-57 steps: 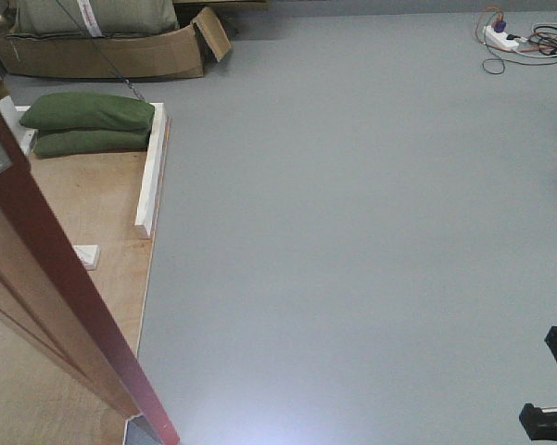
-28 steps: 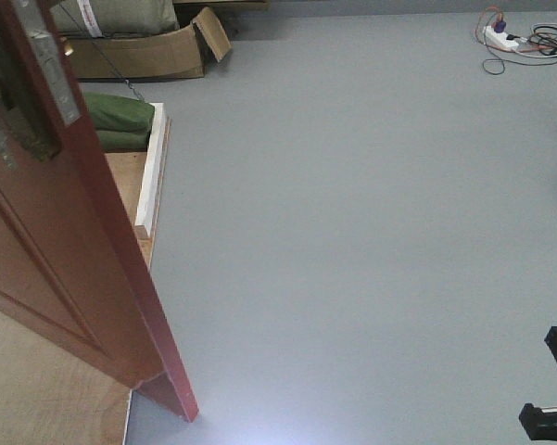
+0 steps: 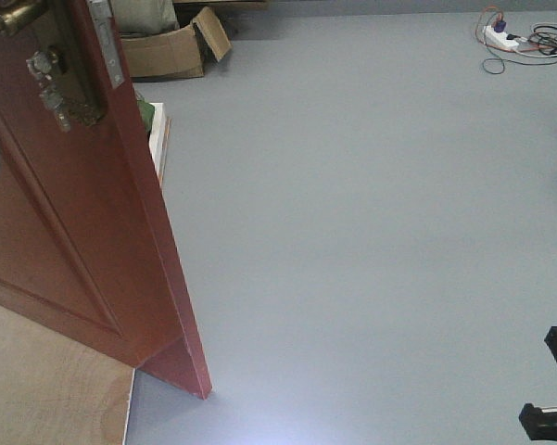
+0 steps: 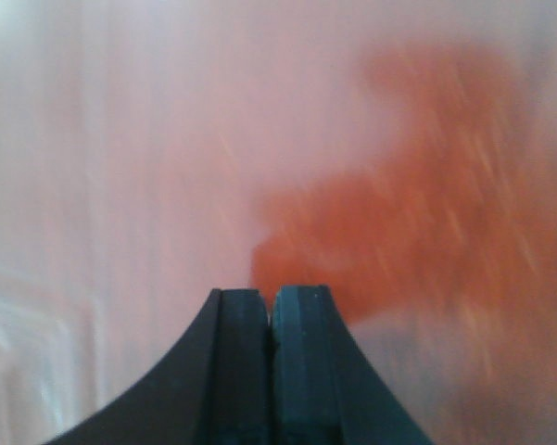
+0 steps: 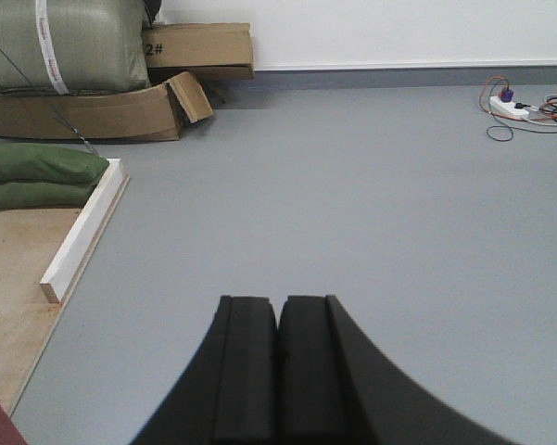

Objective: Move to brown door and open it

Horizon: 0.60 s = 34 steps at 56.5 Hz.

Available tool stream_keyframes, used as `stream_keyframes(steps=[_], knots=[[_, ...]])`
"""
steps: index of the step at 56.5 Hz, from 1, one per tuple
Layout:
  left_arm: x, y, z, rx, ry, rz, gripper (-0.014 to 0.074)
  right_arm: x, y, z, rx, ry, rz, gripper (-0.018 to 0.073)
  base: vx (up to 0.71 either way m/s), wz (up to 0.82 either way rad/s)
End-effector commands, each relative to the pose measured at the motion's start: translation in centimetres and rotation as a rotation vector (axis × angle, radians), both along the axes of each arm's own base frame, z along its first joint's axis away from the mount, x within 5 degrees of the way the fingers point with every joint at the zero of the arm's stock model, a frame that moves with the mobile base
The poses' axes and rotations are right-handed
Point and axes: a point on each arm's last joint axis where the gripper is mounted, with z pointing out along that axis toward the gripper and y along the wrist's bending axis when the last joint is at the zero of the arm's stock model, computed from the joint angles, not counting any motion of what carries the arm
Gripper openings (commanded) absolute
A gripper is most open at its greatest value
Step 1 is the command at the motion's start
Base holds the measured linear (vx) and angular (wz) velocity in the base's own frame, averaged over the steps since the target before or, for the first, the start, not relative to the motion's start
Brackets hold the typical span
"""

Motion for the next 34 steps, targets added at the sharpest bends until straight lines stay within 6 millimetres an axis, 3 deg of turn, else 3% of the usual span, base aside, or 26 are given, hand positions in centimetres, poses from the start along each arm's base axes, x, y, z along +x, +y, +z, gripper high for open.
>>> stream_keyframes(steps=[1,34], knots=[[-0.82,-0.18,2.26,-0.019,-0.144,-0.005,0.0067,0.16,-0.04,0.57,-0.005,-0.08,-0.002,0.0,0.0,0.0],[-0.78,-0.19,2.17,-0.018,-0.136,-0.006,0.0067,0.16,-0.04,0.57,-0.005,-0.08,-0.002,0.0,0.0,0.0]])
